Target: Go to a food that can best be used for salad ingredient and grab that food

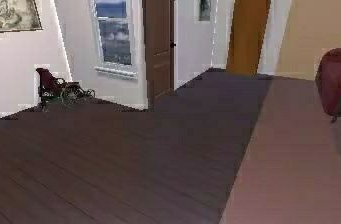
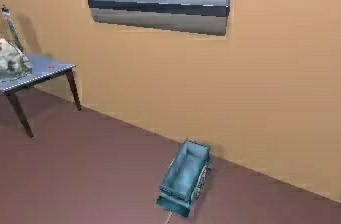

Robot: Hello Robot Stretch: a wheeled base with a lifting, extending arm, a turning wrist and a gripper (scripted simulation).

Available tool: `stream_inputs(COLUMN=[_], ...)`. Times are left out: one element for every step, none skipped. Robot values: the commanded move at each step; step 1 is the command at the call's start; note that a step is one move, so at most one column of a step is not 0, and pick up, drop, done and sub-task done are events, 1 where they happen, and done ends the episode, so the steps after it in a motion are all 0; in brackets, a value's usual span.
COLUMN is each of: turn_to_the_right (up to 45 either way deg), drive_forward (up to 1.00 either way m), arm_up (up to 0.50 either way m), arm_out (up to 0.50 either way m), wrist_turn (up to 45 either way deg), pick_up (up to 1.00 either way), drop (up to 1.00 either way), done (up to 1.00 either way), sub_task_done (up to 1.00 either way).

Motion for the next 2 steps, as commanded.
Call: stream_inputs(turn_to_the_right=[-45.0, -45.0], drive_forward=[0.00, 0.00], arm_up=[0.00, 0.00], arm_out=[0.00, 0.00], wrist_turn=[0.0, 0.0], pick_up=[0.00, 0.00], drop=[0.00, 0.00], done=[0.00, 0.00], sub_task_done=[0.00, 0.00])
